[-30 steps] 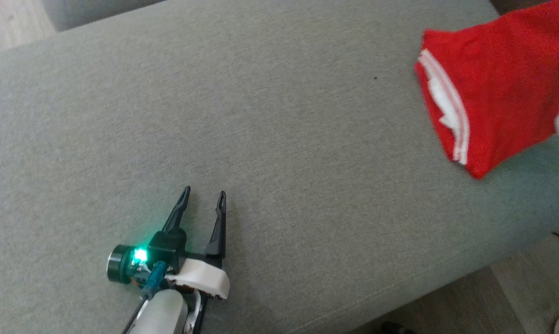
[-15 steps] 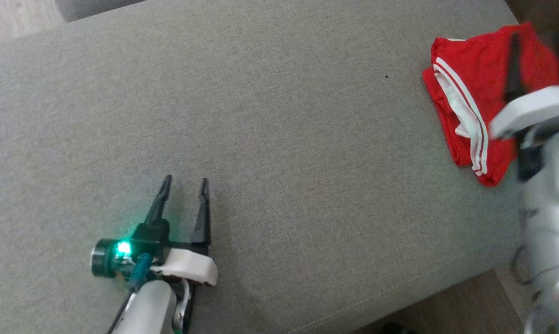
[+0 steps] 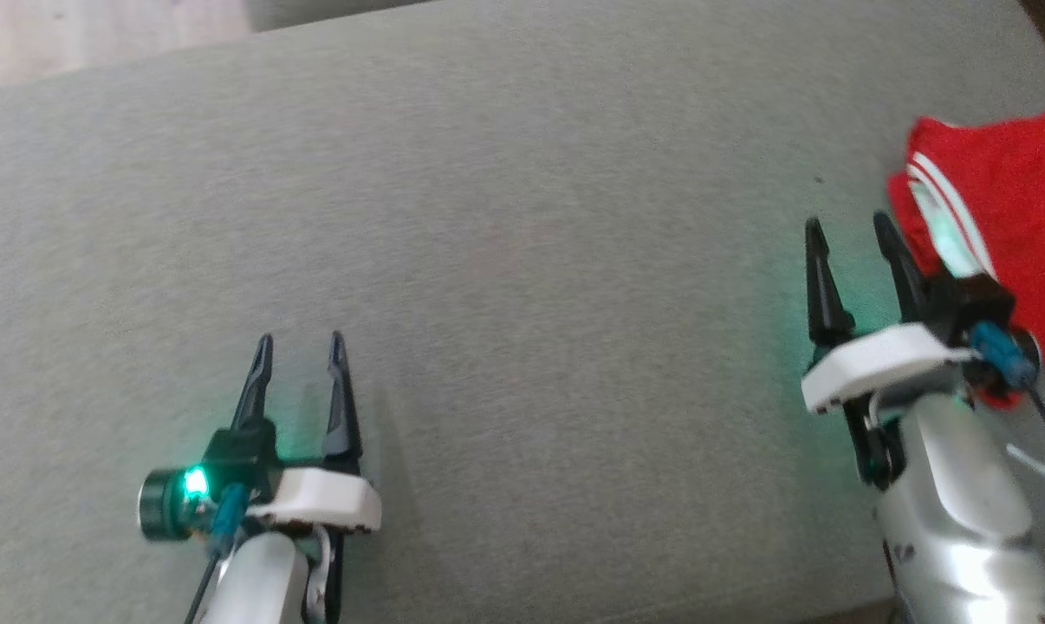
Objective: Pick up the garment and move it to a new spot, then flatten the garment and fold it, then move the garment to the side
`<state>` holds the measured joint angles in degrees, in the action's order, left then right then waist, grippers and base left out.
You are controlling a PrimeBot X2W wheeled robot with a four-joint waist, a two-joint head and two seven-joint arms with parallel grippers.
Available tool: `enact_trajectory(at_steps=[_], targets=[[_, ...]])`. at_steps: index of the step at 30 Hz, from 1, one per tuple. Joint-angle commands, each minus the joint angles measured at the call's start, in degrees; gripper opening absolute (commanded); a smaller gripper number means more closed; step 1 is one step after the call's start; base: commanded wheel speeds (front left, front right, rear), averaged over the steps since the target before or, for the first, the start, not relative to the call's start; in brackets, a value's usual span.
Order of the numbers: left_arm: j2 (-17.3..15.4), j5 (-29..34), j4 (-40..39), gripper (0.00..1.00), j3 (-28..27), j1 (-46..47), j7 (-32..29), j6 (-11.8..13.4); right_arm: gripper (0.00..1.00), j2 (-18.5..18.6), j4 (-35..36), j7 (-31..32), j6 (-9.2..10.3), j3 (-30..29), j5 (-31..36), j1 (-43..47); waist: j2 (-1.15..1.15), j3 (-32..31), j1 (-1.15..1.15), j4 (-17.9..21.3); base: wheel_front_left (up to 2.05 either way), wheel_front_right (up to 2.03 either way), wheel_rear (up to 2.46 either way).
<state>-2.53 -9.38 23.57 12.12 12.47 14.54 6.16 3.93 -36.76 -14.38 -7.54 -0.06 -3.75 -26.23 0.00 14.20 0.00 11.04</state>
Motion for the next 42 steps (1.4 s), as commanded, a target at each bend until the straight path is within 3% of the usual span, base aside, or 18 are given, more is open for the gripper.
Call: enact_trajectory(at_steps=[1,5,13,17,30,31,36,42], targets=[[-0.34,-0.81,-1.93,1.00,-2.36,-0.72,0.46,0.79,1.00,-0.68,2.72,-0.62,0.05,0.85,-0.79,0.85,0.00,-1.36,0.00,-3.15,0.00,0.00,0.00],[-0.34,-1.98,-2.45,1.00,-2.96,-1.93,0.46,1.69,1.00,-0.93,3.29,-0.62,0.05,1.60,-1.21,4.19,0.00,-2.46,0.00,-6.14,0.00,0.00,0.00],[-0.34,-3.86,-2.54,1.00,-4.57,-3.79,0.46,0.41,1.00,-1.03,3.68,-0.62,0.05,3.44,-3.91,7.18,0.00,-5.02,0.00,-9.44,0.00,0.00,0.00],[-0.34,-4.36,-2.41,1.00,-5.76,-4.85,0.46,-1.45,1.00,-1.04,3.15,-0.62,0.05,5.15,-5.17,7.92,0.00,-6.66,0.00,-9.35,0.00,0.00,0.00],[-0.34,-5.75,-1.35,1.00,-7.01,-7.39,0.46,-3.98,1.00,-1.04,3.40,-0.62,0.05,7.04,-6.90,10.03,0.00,-10.64,0.00,-8.01,0.00,0.00,0.00],[-0.02,-5.68,0.21,0.00,-4.87,-8.95,-0.01,-4.16,0.00,-0.87,1.48,0.00,0.00,5.58,-6.46,11.46,0.00,-10.59,0.00,-8.08,0.00,0.00,0.00],[0.07,-6.04,3.70,0.00,-4.79,-10.72,-0.50,-4.23,0.00,-1.03,-1.74,0.27,0.00,5.46,-6.86,13.95,0.00,-10.79,0.00,-8.04,0.00,0.00,0.00],[0.05,-9.73,3.20,0.00,-5.55,-10.40,-1.59,-4.69,0.00,-1.03,-0.70,1.39,0.00,4.76,-10.78,14.14,0.00,-10.95,0.00,-8.19,0.00,0.00,0.00]])
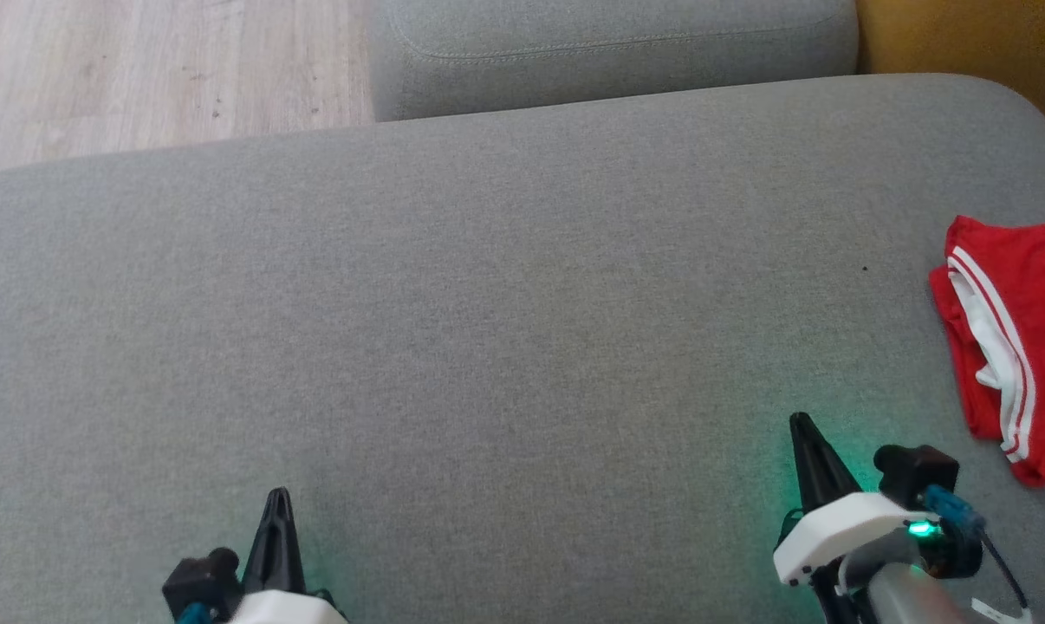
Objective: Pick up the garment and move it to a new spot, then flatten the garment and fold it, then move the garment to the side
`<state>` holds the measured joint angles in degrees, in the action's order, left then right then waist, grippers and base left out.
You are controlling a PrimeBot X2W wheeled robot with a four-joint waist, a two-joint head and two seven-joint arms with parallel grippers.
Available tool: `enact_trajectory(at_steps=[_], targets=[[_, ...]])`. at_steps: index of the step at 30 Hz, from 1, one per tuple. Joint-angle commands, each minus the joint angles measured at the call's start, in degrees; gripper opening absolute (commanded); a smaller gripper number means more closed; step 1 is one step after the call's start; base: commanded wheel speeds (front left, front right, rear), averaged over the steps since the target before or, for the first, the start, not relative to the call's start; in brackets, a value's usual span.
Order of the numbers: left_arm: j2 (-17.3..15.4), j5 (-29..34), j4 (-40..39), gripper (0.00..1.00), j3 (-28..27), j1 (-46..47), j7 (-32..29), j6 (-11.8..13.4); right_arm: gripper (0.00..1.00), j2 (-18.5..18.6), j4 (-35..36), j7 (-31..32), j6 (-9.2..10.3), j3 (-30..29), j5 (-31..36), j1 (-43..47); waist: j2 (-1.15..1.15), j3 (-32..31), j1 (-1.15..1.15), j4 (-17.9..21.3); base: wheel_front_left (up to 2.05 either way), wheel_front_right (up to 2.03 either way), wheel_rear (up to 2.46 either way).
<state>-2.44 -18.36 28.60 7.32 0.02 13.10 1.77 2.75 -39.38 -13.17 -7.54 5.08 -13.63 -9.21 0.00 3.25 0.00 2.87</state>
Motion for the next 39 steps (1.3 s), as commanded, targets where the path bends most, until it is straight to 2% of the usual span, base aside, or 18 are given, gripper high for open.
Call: enact_trajectory(at_steps=[1,39], targets=[[-0.04,-1.36,-1.95,0.00,-0.85,2.06,-0.30,-0.38,0.00,0.14,2.15,0.33,0.00,-0.46,-1.56,-2.82,0.00,-0.03,0.00,-0.03,0.00,0.00,0.00],[-0.16,-24.20,-6.01,0.00,-4.85,3.27,-6.29,-3.18,0.00,0.14,9.58,6.33,0.02,-3.87,-25.83,-0.87,0.00,-0.98,0.00,-0.92,0.00,0.00,0.00]])
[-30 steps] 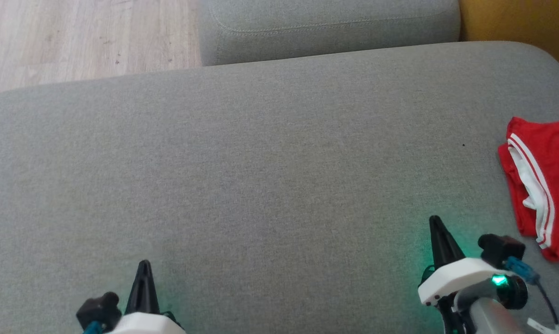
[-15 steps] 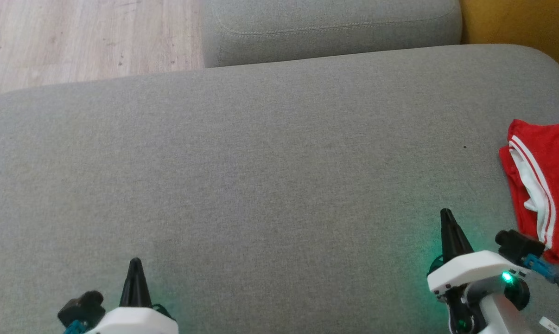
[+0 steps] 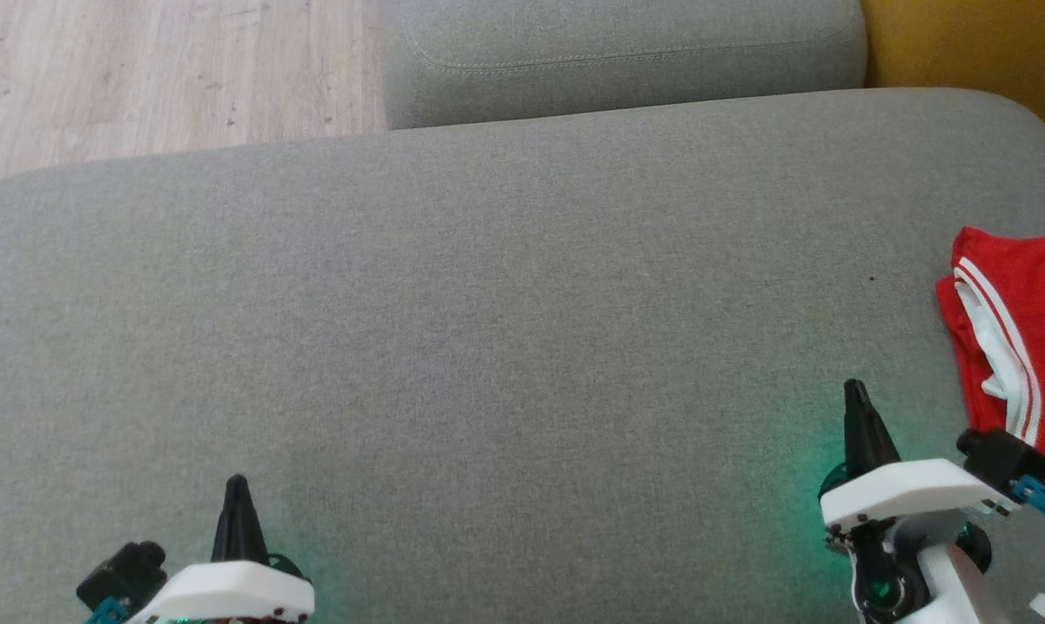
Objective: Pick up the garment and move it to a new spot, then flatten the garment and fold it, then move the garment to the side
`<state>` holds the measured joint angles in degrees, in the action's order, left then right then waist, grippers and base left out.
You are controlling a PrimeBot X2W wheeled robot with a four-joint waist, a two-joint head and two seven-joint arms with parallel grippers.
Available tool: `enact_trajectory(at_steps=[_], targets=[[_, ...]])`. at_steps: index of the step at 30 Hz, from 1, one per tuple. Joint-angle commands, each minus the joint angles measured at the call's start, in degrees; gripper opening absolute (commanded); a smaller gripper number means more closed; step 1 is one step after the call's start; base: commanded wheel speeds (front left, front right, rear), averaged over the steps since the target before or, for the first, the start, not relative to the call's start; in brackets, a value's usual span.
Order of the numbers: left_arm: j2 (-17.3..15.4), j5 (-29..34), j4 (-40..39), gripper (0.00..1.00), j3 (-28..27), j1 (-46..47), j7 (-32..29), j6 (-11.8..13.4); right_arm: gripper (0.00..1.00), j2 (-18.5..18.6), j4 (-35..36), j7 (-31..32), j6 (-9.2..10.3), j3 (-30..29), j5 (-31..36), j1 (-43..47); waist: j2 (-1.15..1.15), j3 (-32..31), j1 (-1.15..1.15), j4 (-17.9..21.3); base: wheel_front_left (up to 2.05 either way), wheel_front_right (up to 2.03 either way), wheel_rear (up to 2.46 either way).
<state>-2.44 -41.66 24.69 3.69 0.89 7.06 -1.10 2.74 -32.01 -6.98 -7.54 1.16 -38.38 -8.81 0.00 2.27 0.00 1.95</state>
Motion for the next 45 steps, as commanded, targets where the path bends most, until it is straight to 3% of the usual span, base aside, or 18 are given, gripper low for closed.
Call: enact_trajectory(at_steps=[1,45], targets=[[-0.16,-1.53,-2.21,0.00,-1.33,2.44,-0.42,-0.37,0.00,0.15,2.41,0.31,0.02,-0.05,-1.73,-1.22,0.00,-0.03,0.00,-0.03,0.00,0.00,0.00],[-0.31,-28.64,-6.86,0.00,-6.23,4.02,-7.68,-3.70,0.00,0.14,11.03,7.59,0.04,-4.28,-30.53,0.91,0.00,-1.17,0.00,-1.09,0.00,0.00,0.00]])
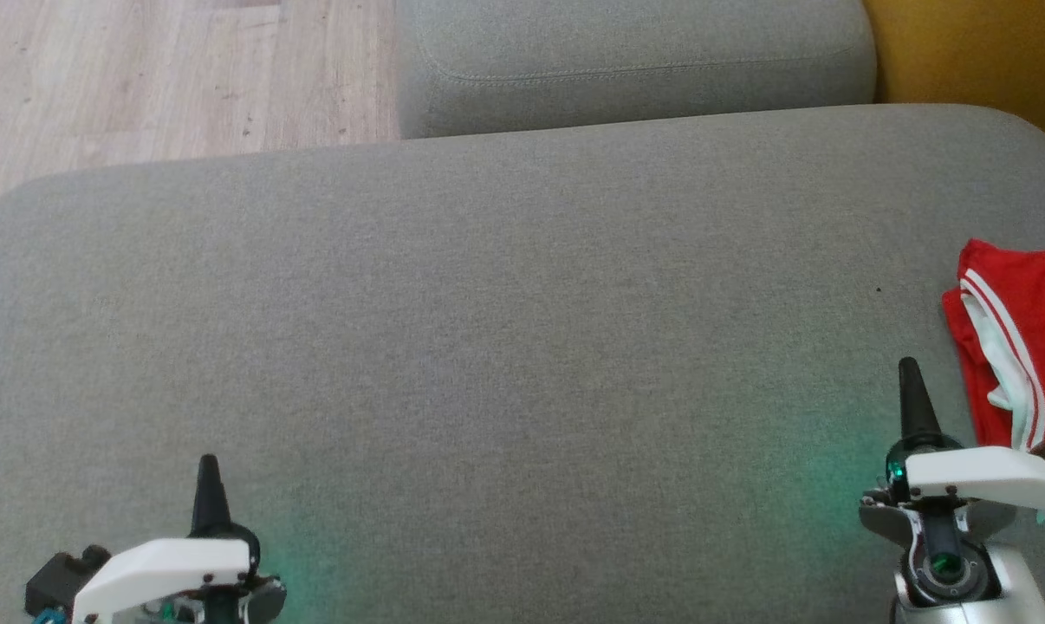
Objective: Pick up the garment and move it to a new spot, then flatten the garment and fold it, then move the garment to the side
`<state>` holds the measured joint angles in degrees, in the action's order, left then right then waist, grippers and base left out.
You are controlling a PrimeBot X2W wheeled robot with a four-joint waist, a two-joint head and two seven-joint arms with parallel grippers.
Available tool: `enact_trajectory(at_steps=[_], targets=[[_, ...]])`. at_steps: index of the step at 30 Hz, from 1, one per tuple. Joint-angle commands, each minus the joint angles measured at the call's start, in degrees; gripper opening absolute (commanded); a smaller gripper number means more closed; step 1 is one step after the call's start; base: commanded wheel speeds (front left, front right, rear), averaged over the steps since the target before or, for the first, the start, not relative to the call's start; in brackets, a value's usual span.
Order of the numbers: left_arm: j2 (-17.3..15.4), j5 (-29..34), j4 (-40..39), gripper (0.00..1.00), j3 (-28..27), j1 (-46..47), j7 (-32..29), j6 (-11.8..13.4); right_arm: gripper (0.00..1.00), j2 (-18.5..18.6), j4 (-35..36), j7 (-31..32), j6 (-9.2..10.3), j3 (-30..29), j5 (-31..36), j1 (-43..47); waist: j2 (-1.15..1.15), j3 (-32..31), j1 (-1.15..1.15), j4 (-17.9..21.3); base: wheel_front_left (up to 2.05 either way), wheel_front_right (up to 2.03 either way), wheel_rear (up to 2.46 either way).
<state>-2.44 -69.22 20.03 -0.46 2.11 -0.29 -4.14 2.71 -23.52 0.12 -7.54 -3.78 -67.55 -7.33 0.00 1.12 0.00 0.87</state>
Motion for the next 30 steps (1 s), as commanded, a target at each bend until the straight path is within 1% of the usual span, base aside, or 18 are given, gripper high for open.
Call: enact_trajectory(at_steps=[1,30], targets=[[-0.32,-1.69,-2.31,0.00,-2.20,2.84,-0.49,-0.74,0.00,0.17,2.73,0.66,0.04,0.57,-2.02,-0.53,0.00,-0.05,0.00,-0.04,0.00,0.00,0.00],[-0.41,-18.97,-5.28,0.00,-5.33,3.85,-5.12,-2.86,0.00,0.17,8.22,5.30,0.05,-2.12,-20.37,0.83,0.00,-0.77,0.00,-0.72,0.00,0.00,0.00]])
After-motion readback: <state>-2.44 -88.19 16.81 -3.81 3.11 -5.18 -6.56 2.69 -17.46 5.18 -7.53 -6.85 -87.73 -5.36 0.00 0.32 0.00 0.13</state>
